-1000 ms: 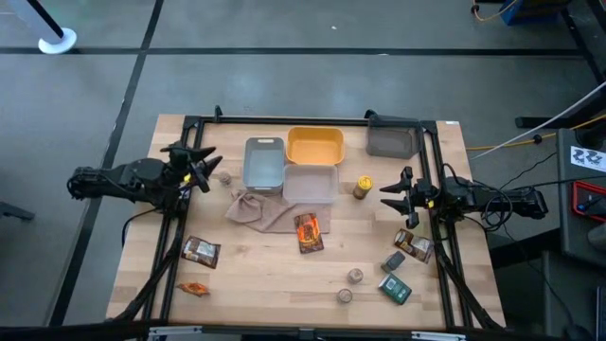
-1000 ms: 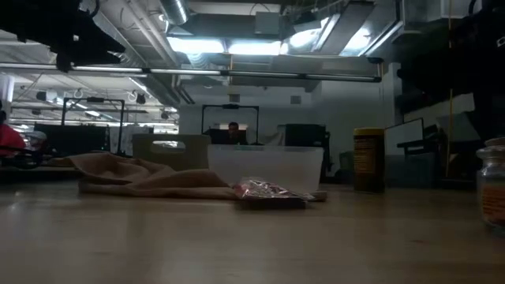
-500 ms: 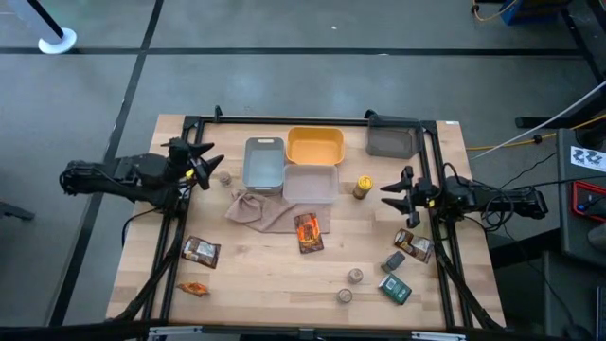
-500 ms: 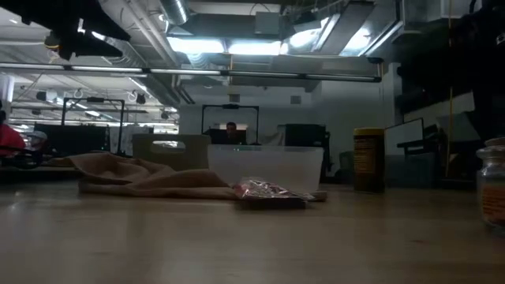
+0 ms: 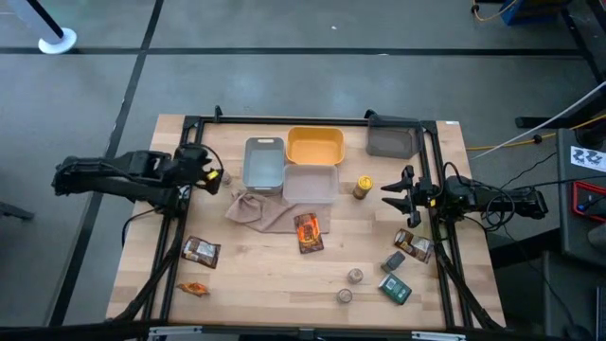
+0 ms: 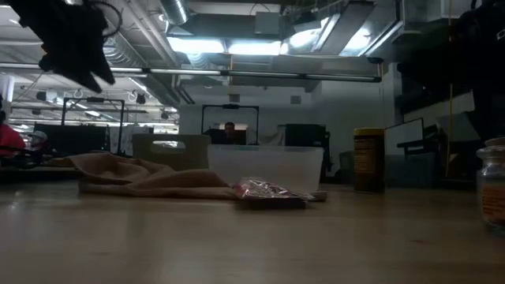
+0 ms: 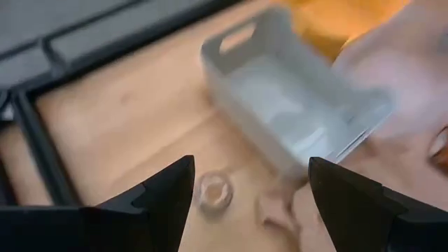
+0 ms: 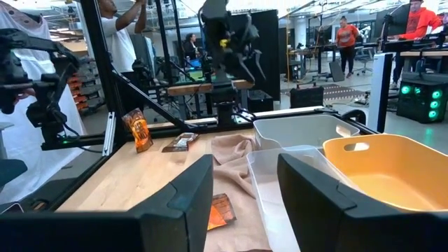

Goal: Sort spices by type
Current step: Put the top left brown seasoning bottle into the yellow bin

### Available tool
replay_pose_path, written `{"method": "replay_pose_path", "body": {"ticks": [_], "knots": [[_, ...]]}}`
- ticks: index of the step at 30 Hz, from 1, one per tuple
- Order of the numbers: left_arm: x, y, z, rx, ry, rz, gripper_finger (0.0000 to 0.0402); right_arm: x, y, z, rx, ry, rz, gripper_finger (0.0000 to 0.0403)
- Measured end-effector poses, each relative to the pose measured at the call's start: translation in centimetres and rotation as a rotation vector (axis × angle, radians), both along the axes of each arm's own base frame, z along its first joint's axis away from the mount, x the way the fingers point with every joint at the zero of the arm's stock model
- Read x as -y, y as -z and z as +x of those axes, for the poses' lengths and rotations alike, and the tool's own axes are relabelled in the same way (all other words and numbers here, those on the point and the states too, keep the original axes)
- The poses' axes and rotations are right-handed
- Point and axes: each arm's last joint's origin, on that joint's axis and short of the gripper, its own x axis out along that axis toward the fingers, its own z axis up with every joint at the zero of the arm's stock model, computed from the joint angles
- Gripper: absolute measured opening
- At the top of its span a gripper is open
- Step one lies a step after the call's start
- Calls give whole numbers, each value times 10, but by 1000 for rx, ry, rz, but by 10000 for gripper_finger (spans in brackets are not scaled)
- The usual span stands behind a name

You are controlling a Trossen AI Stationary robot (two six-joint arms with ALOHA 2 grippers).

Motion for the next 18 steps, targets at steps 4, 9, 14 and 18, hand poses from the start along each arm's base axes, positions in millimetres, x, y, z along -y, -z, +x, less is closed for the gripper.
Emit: {"method": "replay_pose_path", "body": {"ticks": [4,9,14,18], "knots": [[-9,10,11,-106,-51,-75,264,0,0,0,0,0,0,160],[-21,21,23,-197,-90,-163,264,0,0,0,1,0,-1,160],[-32,31,31,-265,-148,-223,264,0,0,0,-7,0,-2,160],[-38,38,37,-303,-170,-280,264,0,0,0,-9,0,-2,160]]}}
